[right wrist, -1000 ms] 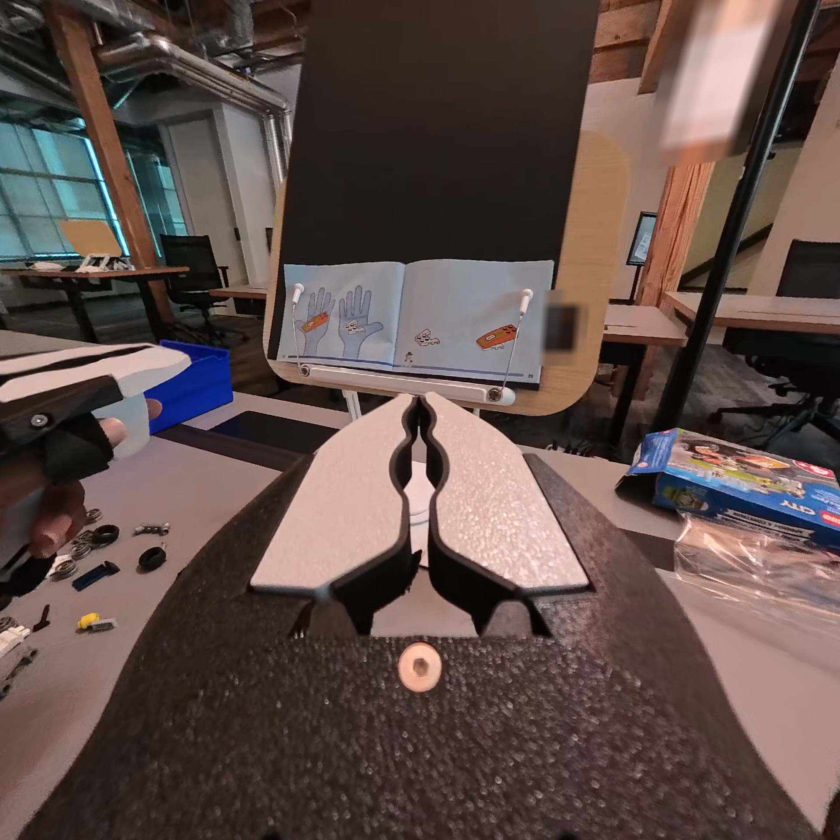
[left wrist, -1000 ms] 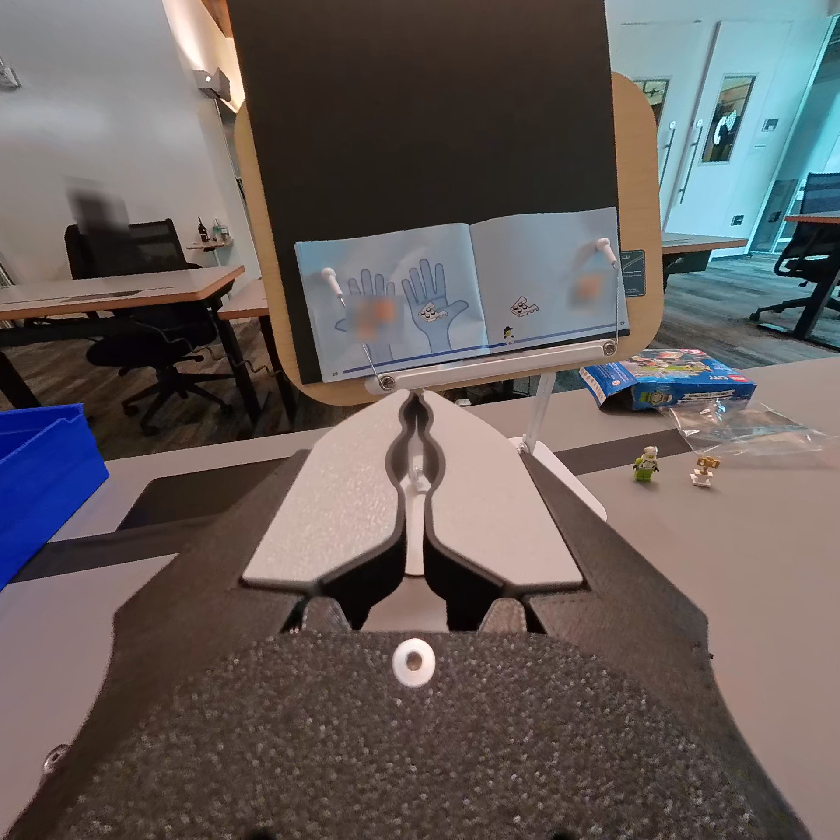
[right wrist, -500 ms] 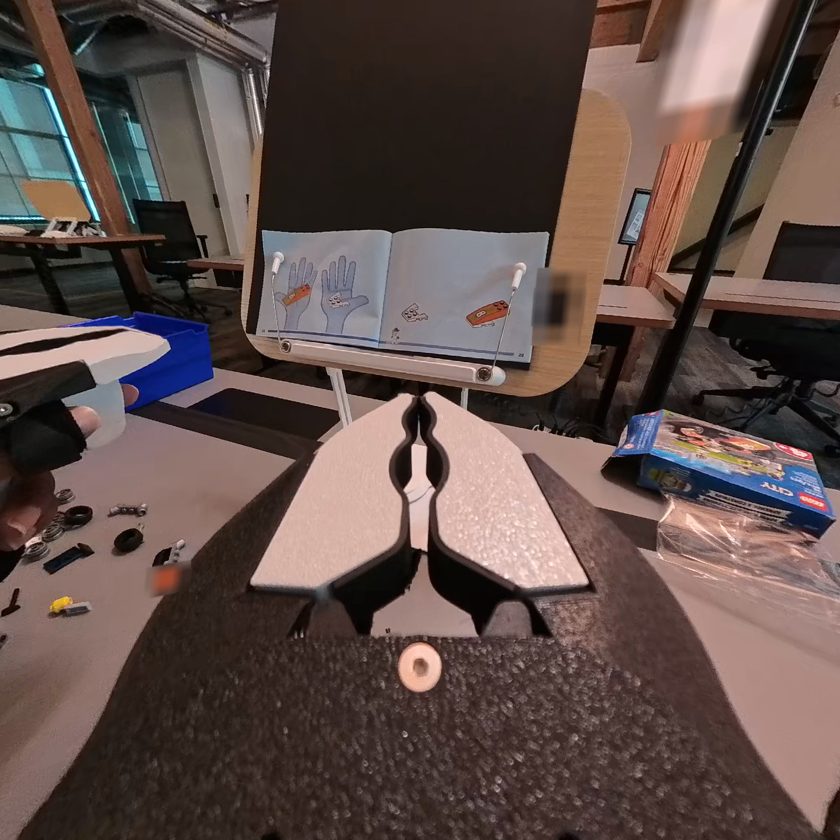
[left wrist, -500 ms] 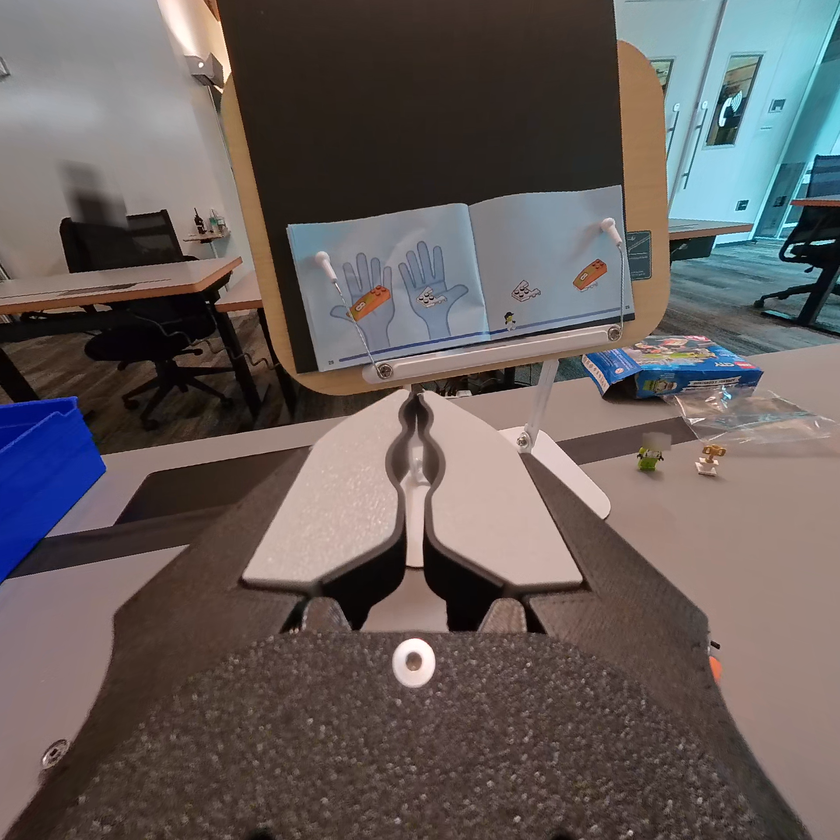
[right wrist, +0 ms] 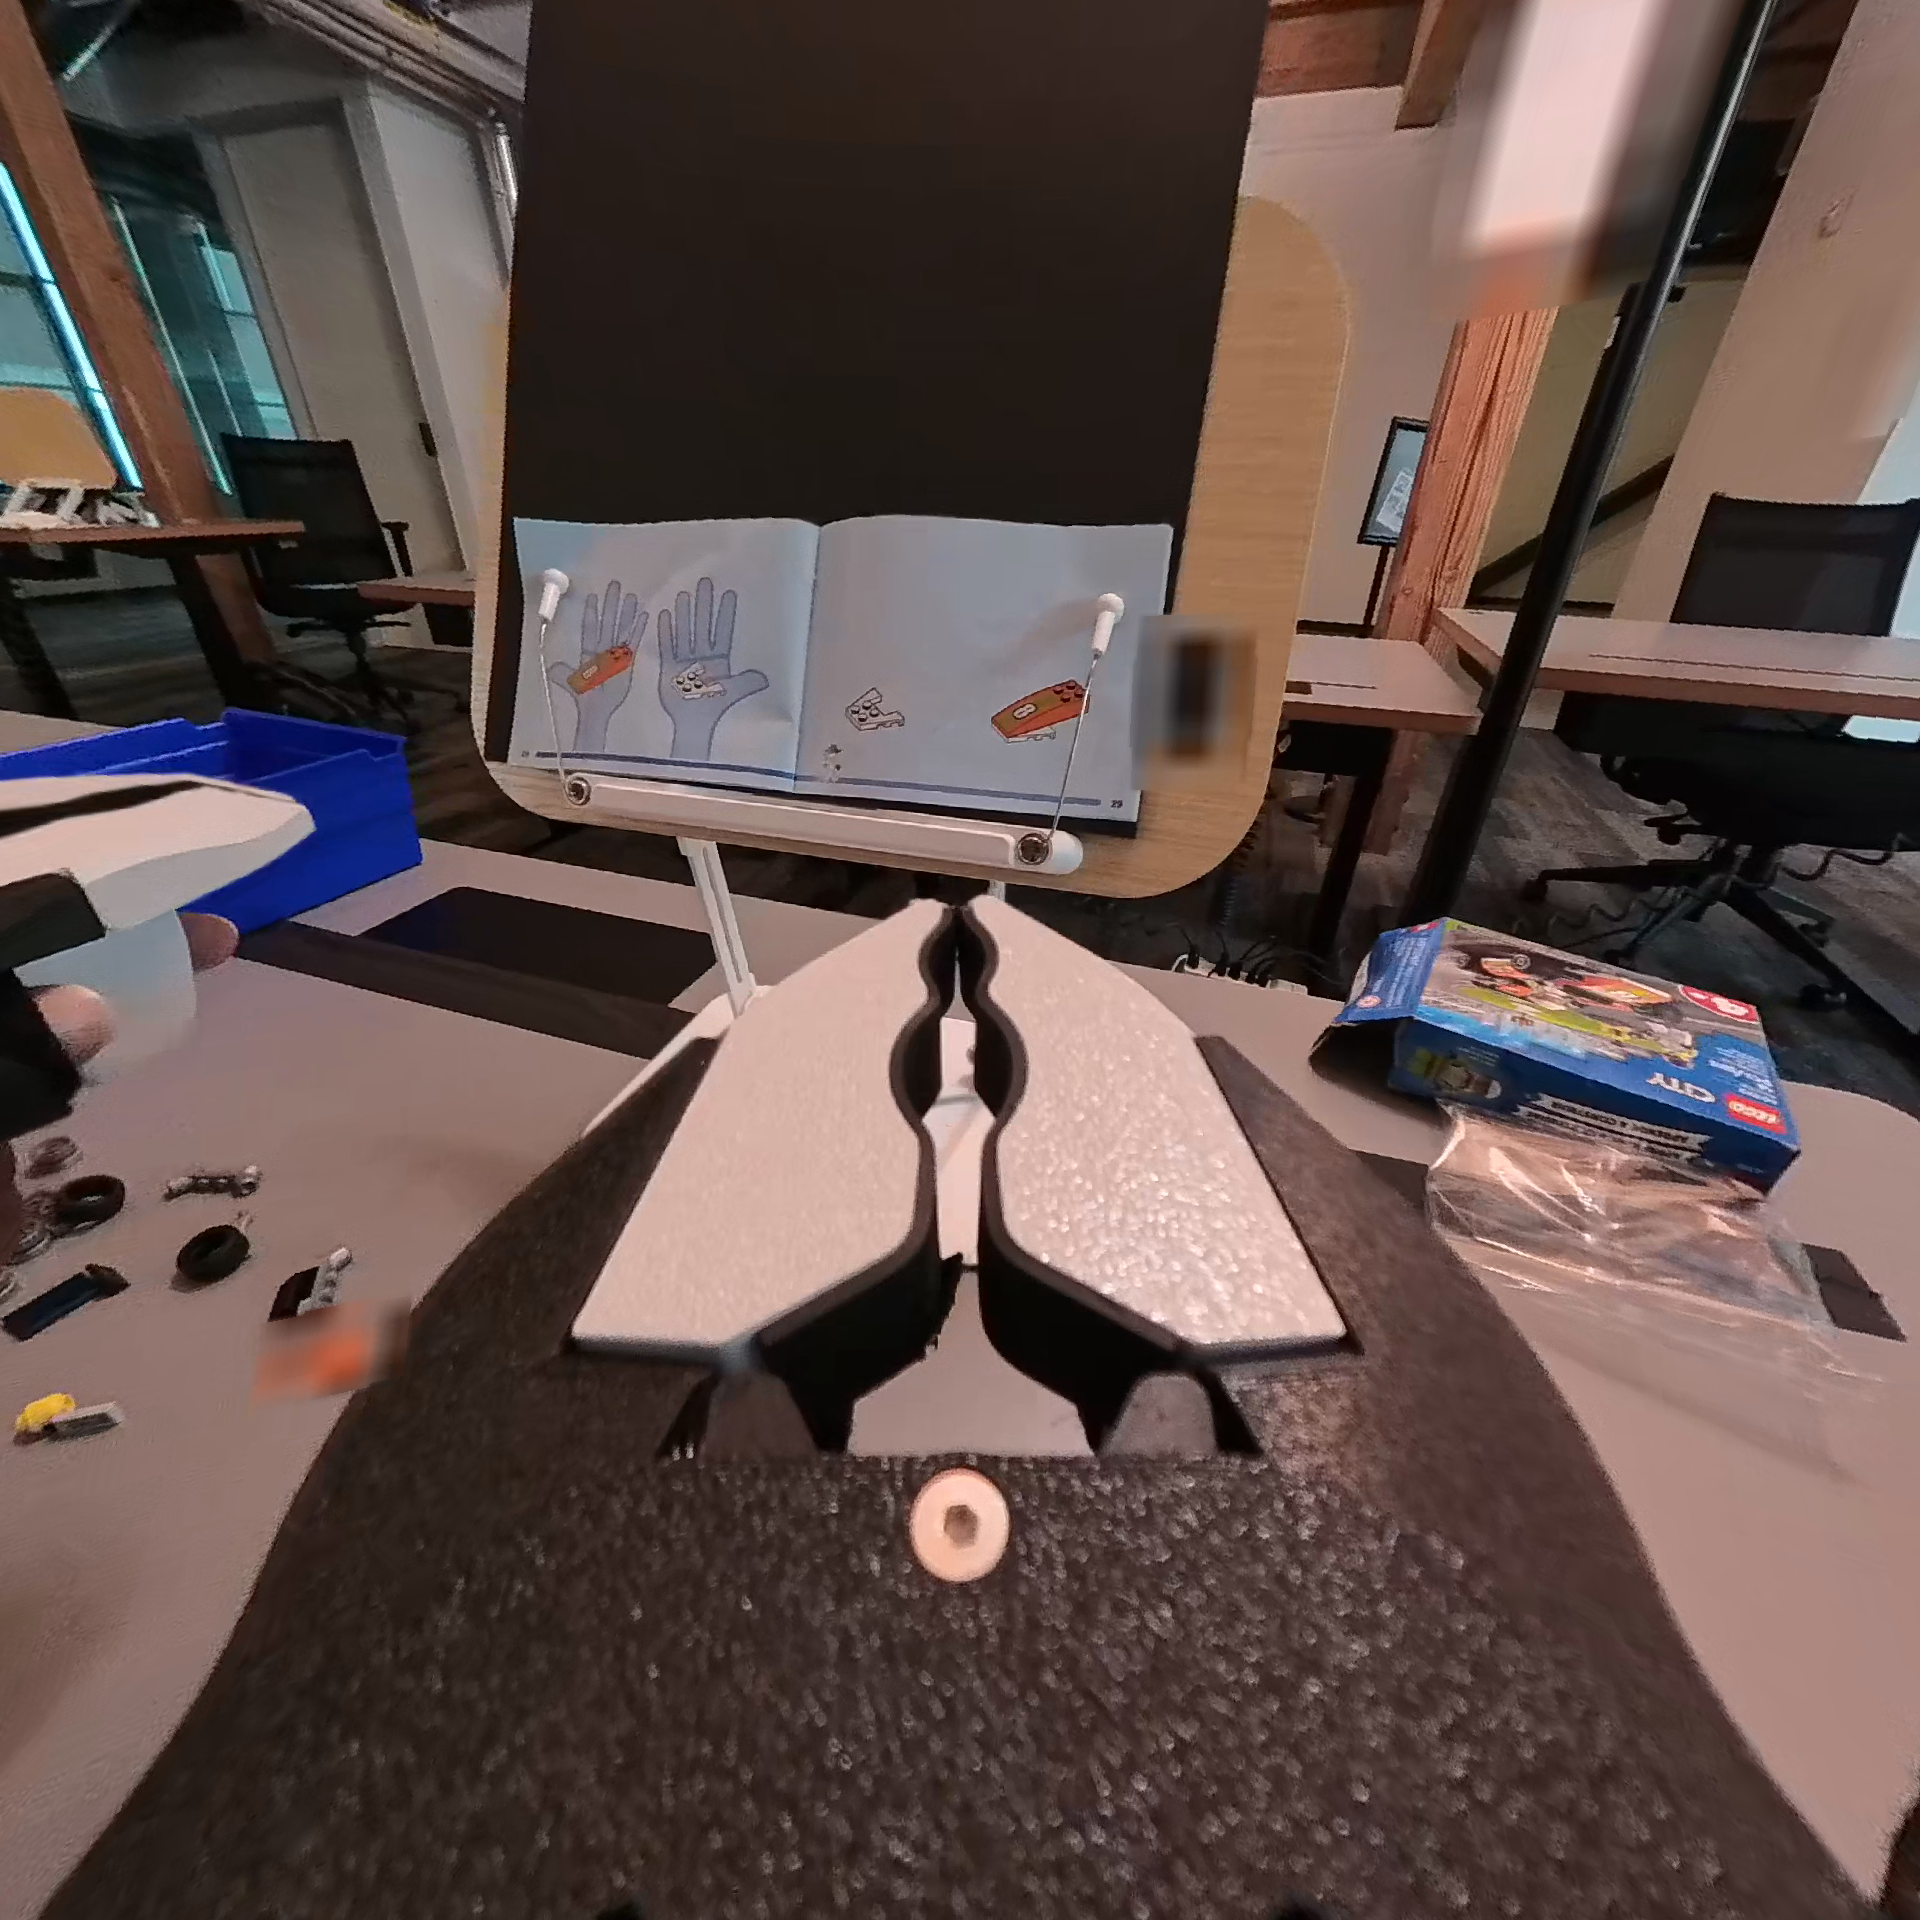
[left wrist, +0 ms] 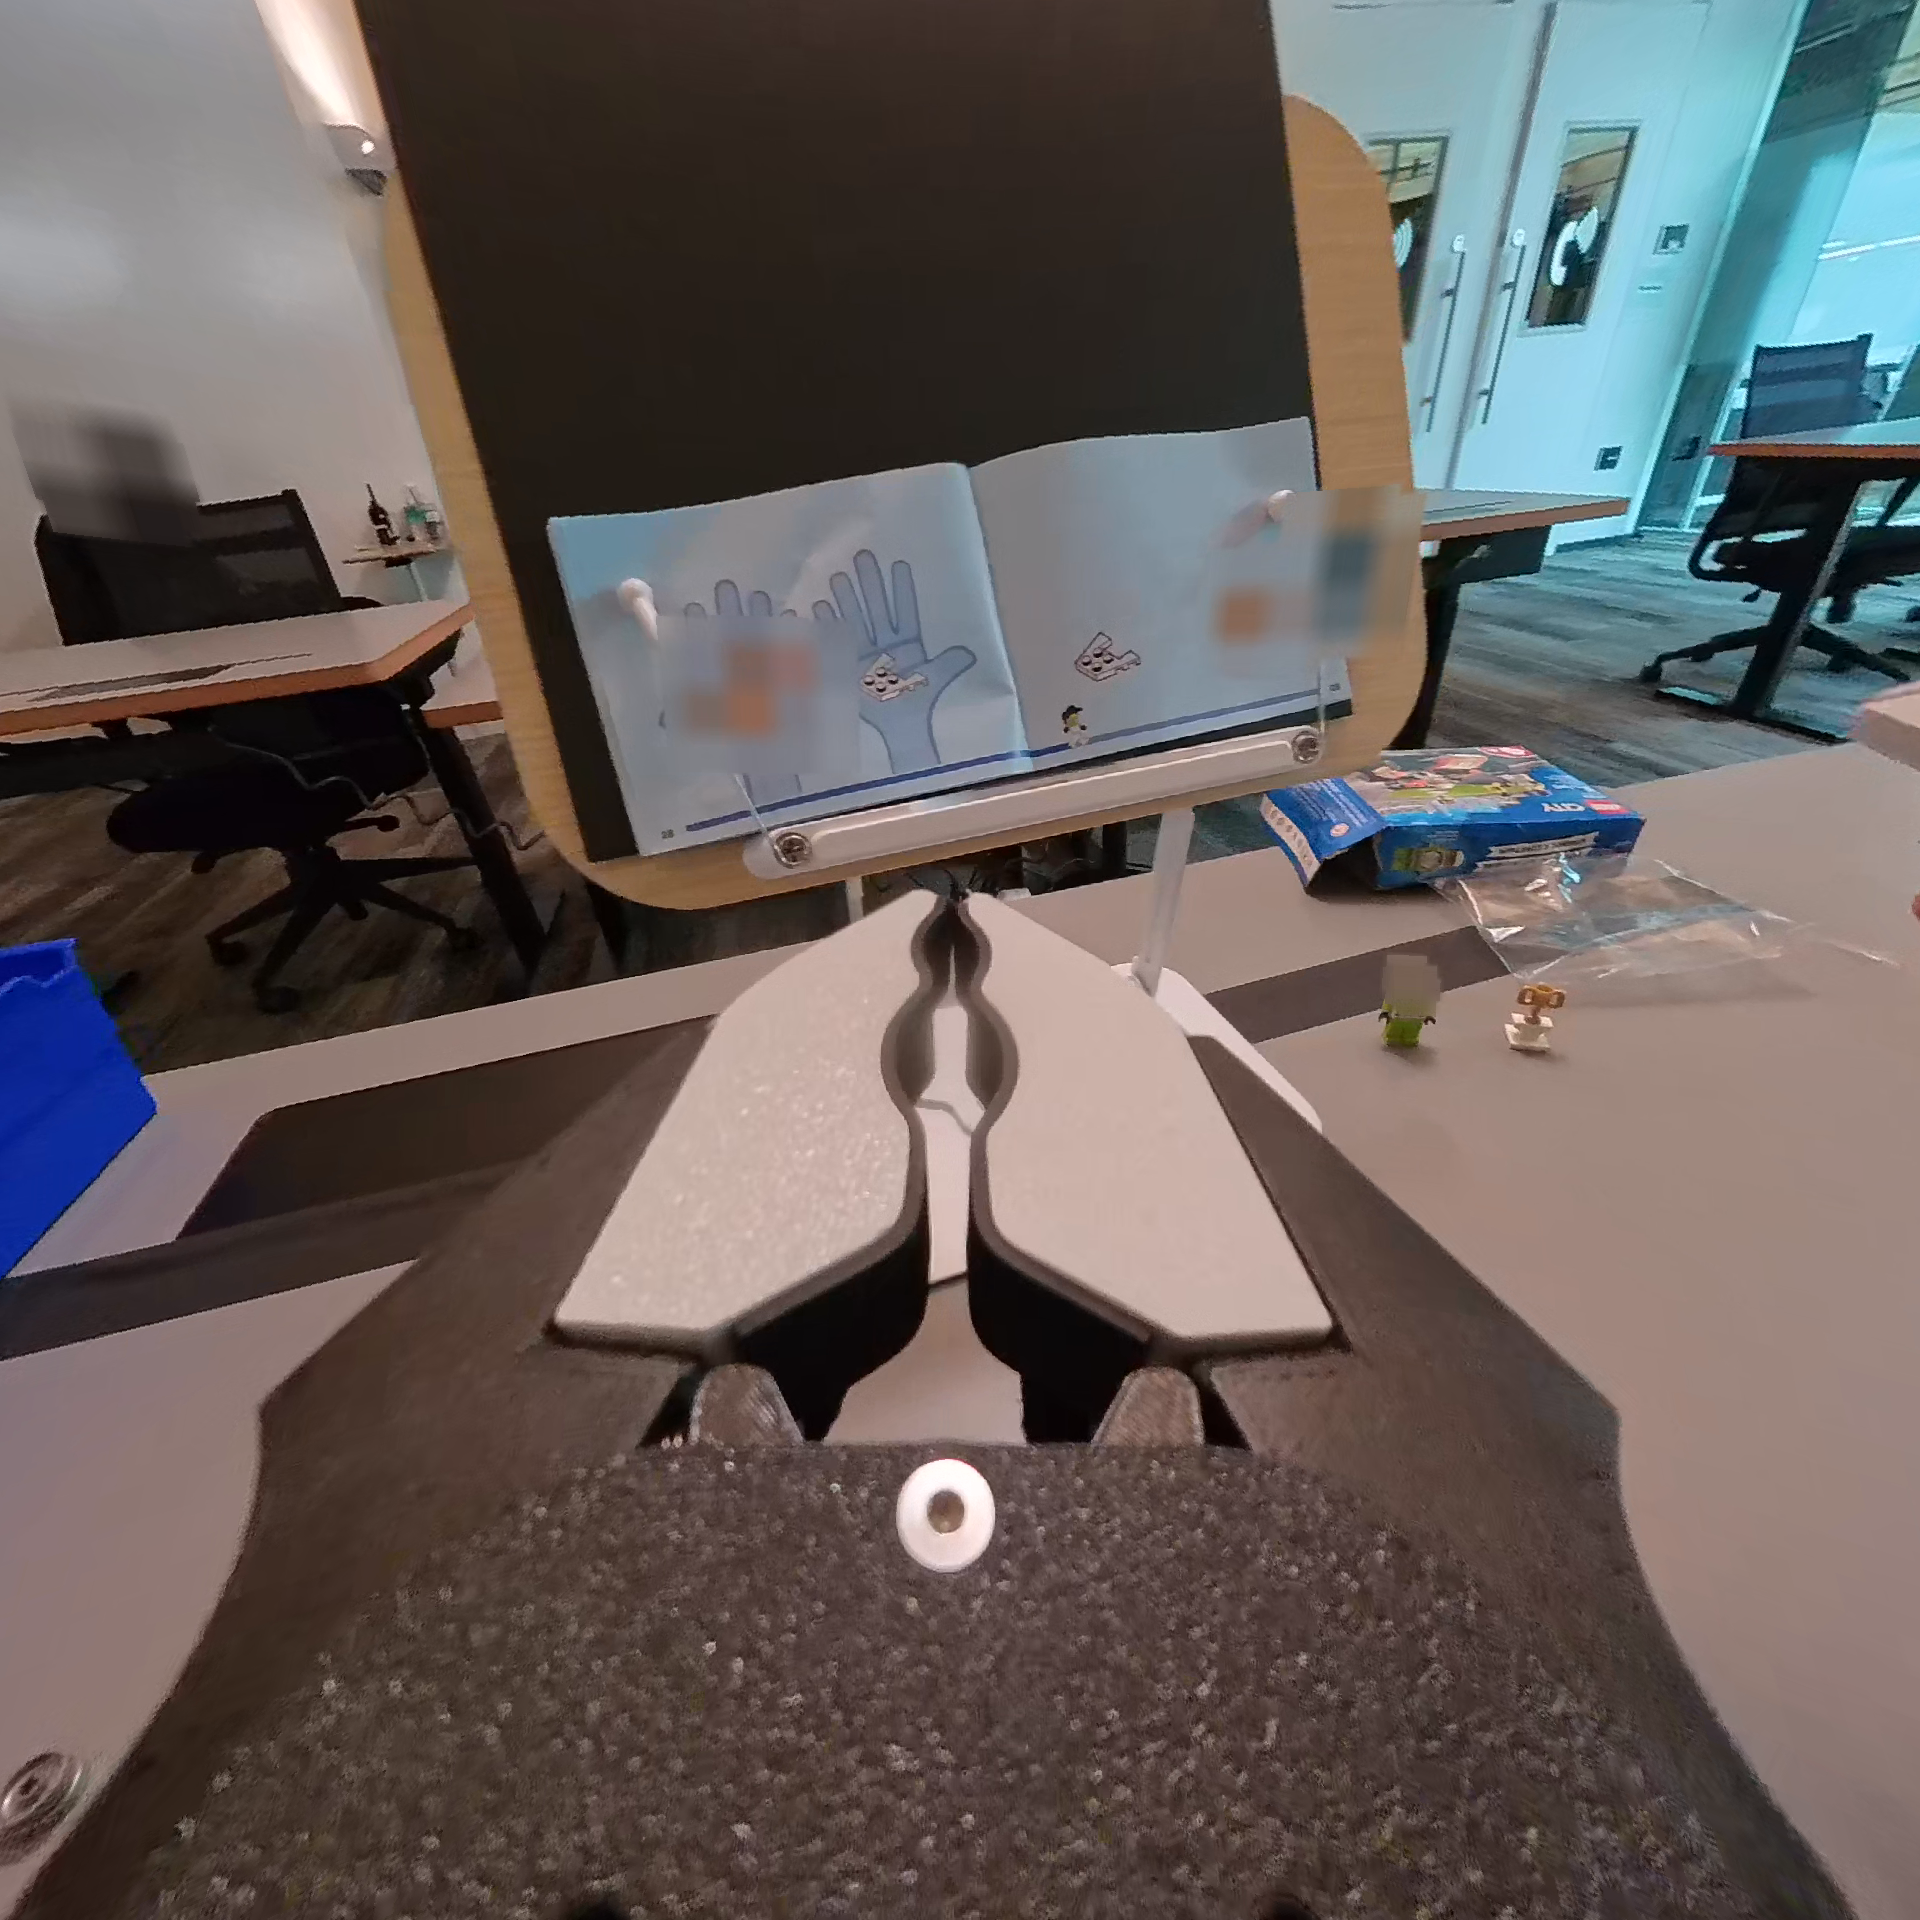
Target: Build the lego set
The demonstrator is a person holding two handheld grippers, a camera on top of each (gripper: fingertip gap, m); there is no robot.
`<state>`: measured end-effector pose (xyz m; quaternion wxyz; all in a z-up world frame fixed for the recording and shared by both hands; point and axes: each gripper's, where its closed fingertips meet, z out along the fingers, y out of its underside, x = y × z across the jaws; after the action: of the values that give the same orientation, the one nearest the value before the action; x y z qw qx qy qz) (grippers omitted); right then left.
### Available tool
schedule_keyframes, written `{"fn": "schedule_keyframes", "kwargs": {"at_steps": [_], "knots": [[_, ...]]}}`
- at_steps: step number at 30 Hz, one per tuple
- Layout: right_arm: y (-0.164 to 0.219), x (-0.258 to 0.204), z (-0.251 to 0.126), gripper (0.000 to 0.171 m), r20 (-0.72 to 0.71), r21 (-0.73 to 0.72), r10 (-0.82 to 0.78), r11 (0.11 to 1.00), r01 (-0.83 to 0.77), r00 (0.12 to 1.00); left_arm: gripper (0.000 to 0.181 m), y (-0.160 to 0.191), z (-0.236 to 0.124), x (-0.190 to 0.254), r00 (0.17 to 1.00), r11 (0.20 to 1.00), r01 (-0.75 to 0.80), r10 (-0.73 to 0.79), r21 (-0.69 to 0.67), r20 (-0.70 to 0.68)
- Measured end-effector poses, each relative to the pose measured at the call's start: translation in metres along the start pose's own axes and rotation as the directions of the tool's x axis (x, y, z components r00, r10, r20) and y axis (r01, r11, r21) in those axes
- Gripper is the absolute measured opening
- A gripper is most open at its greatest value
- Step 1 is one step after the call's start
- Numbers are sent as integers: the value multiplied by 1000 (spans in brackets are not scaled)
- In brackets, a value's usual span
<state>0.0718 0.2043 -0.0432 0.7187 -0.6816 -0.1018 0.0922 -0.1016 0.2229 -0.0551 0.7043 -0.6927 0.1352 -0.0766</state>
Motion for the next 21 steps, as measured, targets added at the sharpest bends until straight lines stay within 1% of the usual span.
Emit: {"fn": "schedule_keyframes", "kwargs": {"at_steps": [3,7,9,12,15,17,19,21], "knots": [[0,1,0,0,2,-7,-8,1000,8,1000,0,-2,-2,13,999,1000,-20,21,14,-43],[4,-3,-3,0,41,-46,-20,999,22,999,0,-5,-13,24,992,998,-62,64,22,-110],[7,-4,-10,0,49,-54,-40,998,43,998,0,-3,-19,26,987,998,-65,65,5,-146],[26,-4,-26,0,80,-85,-73,993,79,994,2,9,-31,18,981,996,-77,68,-45,-181],[48,-7,-43,0,128,-111,-84,989,98,988,6,32,-48,-15,978,979,-165,145,-122,-152],[62,-8,-52,0,150,-146,-85,984,107,985,13,56,-62,-45,976,954,-181,144,-238,-164],[73,-8,-60,1,167,-165,-85,980,112,982,18,79,-80,-73,967,917,-198,126,-347,-219],[82,-7,-64,0,181,-185,-78,976,111,980,22,98,-101,-111,957,866,-263,177,-425,-231]]}}
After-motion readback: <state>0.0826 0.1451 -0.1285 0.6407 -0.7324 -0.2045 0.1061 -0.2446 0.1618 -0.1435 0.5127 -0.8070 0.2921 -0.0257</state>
